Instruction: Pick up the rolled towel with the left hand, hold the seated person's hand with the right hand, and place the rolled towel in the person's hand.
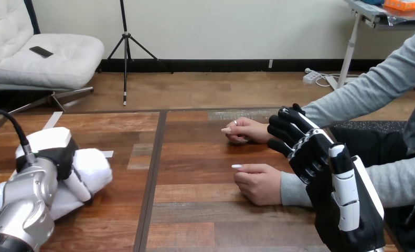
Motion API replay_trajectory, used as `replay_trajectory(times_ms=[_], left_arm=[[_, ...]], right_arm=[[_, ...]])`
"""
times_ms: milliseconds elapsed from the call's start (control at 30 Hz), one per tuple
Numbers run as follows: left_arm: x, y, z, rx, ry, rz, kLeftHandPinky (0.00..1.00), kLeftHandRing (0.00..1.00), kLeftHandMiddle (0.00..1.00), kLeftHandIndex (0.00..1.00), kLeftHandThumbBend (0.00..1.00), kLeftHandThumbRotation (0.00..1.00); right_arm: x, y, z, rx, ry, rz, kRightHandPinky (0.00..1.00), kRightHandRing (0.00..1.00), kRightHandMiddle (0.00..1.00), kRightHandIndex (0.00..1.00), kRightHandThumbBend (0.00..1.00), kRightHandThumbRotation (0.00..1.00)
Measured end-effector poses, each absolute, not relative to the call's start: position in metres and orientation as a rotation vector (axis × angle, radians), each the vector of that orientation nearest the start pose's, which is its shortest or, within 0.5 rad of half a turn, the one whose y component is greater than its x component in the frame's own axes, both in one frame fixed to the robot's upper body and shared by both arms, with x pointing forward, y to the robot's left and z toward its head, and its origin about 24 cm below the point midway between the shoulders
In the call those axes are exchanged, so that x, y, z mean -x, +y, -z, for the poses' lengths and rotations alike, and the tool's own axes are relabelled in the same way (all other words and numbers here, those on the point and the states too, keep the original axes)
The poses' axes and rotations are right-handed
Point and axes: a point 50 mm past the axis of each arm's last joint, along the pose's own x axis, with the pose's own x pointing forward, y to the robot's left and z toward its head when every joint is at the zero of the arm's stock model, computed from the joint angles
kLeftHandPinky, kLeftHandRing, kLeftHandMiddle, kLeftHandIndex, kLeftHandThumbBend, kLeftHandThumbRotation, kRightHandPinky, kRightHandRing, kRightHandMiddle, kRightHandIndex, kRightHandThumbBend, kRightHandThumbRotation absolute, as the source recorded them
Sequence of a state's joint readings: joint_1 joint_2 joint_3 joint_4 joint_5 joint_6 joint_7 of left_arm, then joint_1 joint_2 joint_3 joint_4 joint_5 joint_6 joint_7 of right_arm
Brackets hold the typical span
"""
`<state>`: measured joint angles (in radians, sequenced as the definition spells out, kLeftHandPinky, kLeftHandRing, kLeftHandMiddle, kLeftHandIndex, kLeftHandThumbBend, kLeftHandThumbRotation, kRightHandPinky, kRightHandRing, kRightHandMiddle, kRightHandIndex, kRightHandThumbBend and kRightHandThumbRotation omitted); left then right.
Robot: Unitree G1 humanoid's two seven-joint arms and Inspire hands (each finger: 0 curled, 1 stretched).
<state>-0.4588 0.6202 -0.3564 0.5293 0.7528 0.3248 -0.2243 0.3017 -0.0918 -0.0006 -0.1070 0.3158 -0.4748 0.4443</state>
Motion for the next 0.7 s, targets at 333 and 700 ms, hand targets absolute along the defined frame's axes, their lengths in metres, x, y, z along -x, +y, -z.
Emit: replay_trajectory(times_ms=[333,700], left_arm=[[-0.3213,0.2591,-0.0526,-1.415,0.467,0.135,0.38,0.47,0.53,0.51,0.72,0.0],[-0.3189,0.2587,-0.0564,-1.353,0.428,0.132,0.38,0.45,0.5,0.49,0.76,0.0]], right_arm=[[-0.1831,-0.1696,-0.0518,-0.123,-0.335,-0.295,0.84,0.87,0.86,0.85,0.55,1.0],[-0.1833,-0.1694,-0.0522,-0.12,-0.339,-0.295,0.84,0.87,0.86,0.85,0.54,1.0]])
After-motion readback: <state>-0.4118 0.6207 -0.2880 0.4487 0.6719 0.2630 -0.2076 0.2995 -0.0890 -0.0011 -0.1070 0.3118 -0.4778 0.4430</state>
